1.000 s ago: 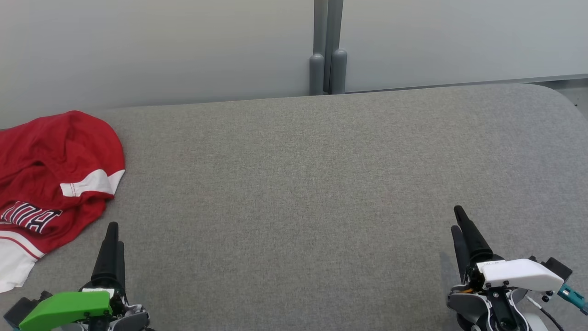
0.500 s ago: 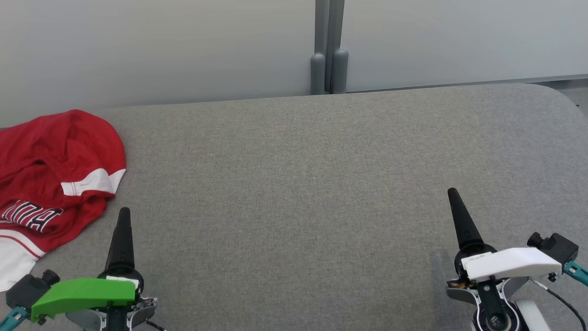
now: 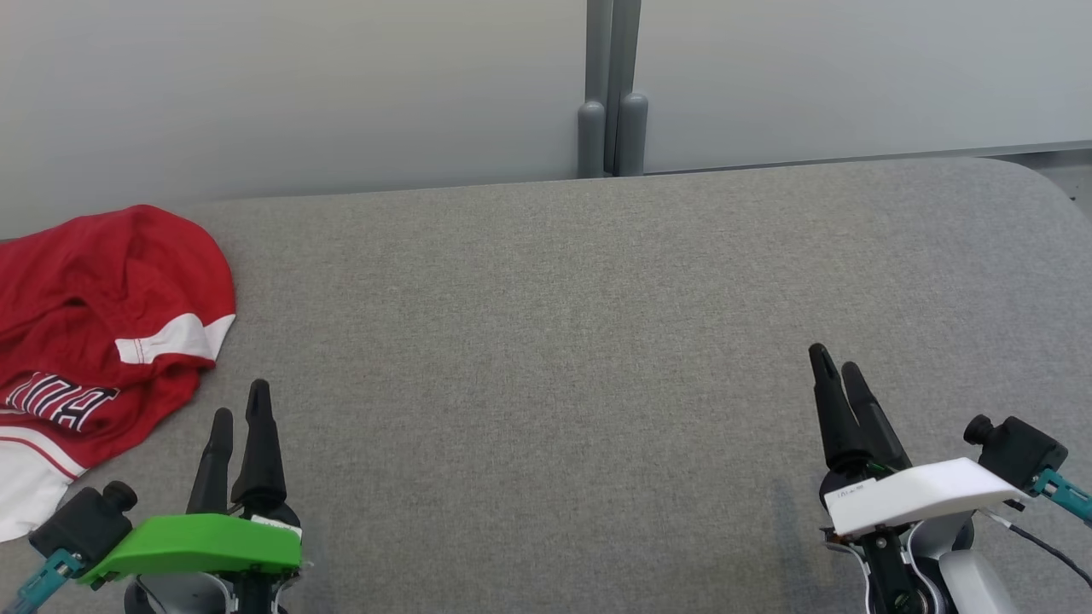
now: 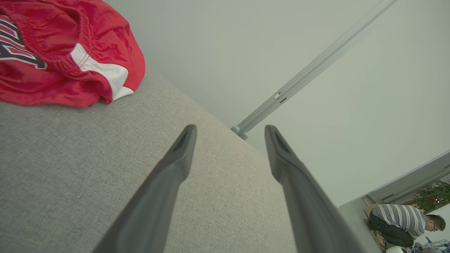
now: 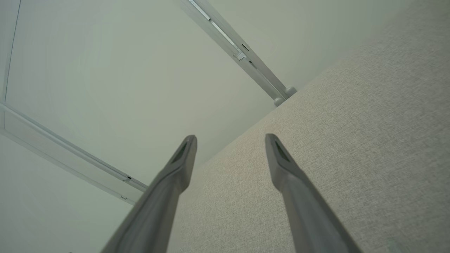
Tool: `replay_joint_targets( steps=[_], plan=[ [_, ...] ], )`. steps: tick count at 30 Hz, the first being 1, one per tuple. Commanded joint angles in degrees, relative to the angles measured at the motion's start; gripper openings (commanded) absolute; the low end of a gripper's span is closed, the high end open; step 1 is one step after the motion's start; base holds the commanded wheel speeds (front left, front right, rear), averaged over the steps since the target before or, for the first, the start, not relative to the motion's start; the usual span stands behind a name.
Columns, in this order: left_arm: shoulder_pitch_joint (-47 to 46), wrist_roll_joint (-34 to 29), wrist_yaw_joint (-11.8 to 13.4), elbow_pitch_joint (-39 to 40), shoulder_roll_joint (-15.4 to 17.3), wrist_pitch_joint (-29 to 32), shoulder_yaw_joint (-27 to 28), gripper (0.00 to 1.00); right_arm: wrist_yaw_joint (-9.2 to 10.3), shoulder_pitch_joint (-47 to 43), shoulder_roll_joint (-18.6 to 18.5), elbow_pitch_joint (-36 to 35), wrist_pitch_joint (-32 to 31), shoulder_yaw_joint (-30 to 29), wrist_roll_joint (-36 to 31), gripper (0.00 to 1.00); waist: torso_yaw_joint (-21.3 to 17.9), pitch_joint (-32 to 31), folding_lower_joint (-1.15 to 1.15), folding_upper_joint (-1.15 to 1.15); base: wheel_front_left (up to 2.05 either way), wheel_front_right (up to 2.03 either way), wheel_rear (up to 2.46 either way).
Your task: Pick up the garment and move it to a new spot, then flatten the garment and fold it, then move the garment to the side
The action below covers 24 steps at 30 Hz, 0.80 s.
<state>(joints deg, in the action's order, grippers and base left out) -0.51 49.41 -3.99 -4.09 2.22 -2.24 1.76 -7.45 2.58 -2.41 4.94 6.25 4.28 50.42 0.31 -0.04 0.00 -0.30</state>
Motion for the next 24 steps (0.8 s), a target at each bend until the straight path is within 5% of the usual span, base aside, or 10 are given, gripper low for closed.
replay_joint_targets(
  steps=[1, 24],
  plan=[
    [0.2, -3.2, 0.4, 1.0, 0.6, -0.8, -0.4, 1.00, -0.03, 0.0, -0.3, -1.4, 0.7, 0.3, -3.2, 1.00, 0.0, 0.0, 0.00, 0.11, 0.00, 0.00, 0.00],
    [3.0, -20.9, 1.6, 1.1, 2.0, -5.1, -3.9, 1.00, -0.03, -0.8, -0.4, -1.8, 3.7, 2.4, -20.5, 1.00, 0.0, -0.6, 0.00, 0.17, 0.00, 0.00, 0.00]
  ],
)
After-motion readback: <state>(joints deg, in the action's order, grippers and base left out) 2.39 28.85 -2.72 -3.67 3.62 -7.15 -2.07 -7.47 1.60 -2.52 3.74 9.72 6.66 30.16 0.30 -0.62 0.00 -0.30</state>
